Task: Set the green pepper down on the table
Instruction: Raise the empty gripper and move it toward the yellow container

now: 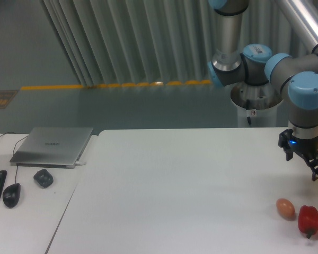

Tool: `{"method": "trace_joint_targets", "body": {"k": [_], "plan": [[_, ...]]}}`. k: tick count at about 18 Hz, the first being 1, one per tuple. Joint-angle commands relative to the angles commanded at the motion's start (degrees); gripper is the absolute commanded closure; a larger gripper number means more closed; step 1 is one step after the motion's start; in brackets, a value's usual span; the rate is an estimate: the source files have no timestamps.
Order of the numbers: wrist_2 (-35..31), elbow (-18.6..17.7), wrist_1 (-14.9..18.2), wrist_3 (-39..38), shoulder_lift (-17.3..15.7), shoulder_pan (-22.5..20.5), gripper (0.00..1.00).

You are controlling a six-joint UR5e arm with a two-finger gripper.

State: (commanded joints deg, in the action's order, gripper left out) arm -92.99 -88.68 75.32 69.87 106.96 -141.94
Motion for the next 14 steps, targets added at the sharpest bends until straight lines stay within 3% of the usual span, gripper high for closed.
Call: {"method": "trace_joint_targets", "body": {"k": [8,12,14], "plan": [[0.3,-0.4,-0.8,-0.2,-0.1,0.0,0.00],[0.3,-4.2,-9.7,-8.1,-0.4,0.2,0.00],[0.0,-4.3,-10.5,-8.5,-0.4,0.2,0.00]]}}
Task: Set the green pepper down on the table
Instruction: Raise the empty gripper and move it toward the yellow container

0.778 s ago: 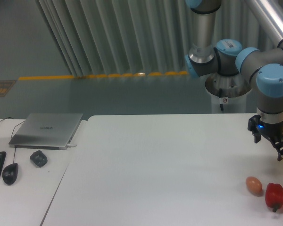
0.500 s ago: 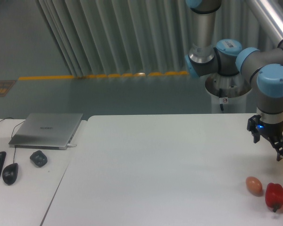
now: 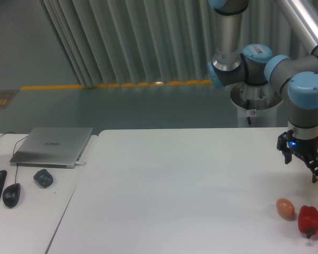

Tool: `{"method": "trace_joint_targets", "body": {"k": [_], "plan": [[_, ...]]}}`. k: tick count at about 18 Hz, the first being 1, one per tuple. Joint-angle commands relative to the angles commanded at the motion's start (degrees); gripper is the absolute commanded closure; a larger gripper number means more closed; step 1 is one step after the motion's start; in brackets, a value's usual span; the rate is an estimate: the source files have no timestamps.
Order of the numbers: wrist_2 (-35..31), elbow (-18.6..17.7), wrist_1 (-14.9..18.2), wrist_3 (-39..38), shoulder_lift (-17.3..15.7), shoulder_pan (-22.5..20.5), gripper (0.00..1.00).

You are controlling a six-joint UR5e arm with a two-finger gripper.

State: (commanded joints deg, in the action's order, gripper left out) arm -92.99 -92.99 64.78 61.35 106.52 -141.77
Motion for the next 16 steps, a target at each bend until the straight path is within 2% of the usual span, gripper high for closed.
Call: {"method": "trace_joint_targets", "body": {"k": [6,12,16], "plan": [[-0.2,0.6,-0.4,2.2,-0.2,-1.1,0.00],[-0.7,0.1,0.2,13.0,-0.3,-3.2,0.00],[-2.3,0.0,2.5,20.7,-1.0,-4.4,0.00]]}}
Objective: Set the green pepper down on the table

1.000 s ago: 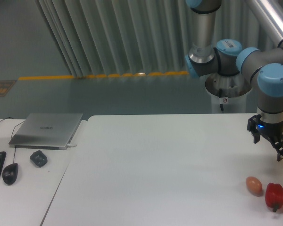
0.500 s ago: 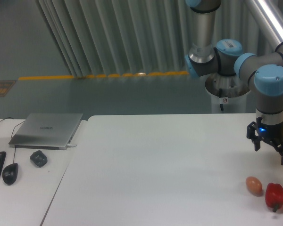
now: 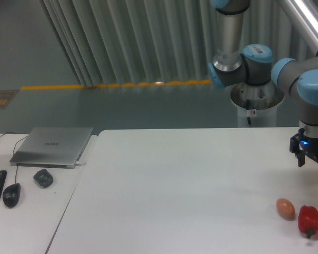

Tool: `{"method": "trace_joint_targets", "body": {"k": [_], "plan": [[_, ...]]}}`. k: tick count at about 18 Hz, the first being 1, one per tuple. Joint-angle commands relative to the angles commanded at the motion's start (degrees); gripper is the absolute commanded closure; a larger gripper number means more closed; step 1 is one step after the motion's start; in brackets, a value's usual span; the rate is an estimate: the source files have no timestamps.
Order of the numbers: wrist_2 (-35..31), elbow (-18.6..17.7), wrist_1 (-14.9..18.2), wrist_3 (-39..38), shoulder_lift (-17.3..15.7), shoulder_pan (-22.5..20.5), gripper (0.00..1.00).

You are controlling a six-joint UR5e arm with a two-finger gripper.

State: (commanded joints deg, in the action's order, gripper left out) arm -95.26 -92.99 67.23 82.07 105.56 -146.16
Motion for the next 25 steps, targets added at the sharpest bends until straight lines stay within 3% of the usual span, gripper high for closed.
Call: {"method": "trace_joint_targets", "body": {"k": [4,10,16,19,25], "plan": [[-5.4,-0.1,2.6,8.1,0.0,0.1,0.00],[-6.0,-0.8,3.3,16.0,-1.1,-2.4,0.00],[-9.1,0.0,4.3,18.7,-1.1,-5.8,0.00],[-13.5,-0.3,4.8,21.1,-0.7,-5.8,0.00],[-14.2,-1.3,4.9,21.1,-0.3,-6.0,0.00]]}}
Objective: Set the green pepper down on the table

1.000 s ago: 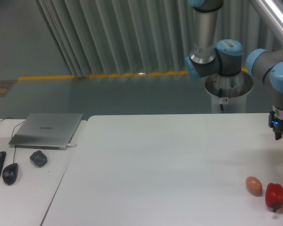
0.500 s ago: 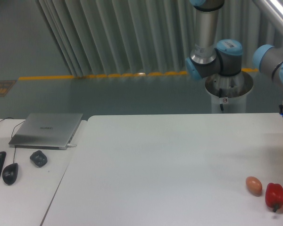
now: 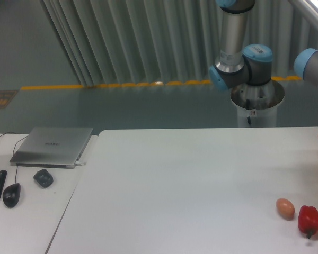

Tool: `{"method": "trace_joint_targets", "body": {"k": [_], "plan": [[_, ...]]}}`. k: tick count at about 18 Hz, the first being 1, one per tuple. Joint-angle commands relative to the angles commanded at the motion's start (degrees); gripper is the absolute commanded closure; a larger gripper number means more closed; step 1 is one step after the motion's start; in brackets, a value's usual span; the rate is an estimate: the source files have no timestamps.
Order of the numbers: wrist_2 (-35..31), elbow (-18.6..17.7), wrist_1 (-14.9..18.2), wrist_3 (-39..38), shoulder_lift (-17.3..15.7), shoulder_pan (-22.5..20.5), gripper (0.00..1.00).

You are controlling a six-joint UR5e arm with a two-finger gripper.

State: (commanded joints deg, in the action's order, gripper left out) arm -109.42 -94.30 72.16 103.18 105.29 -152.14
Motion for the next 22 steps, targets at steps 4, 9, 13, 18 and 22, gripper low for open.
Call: {"method": "trace_joint_targets", "body": {"k": [4,9,13,18,22], "plan": [[0.9,-1.4,1.8,-0.9,1.1,-1.0,0.00],[13.5,3.7,8.9,-6.9,0.4,-8.5,0.00],[15.8,6.3,10.4,-18.1,1.0,-8.4,0.00],[17.5,6.2,9.5,-29.8,2.0,-8.4,0.00],[17.7,5.5,7.4,-36.7,2.2,-8.5,0.00]]}}
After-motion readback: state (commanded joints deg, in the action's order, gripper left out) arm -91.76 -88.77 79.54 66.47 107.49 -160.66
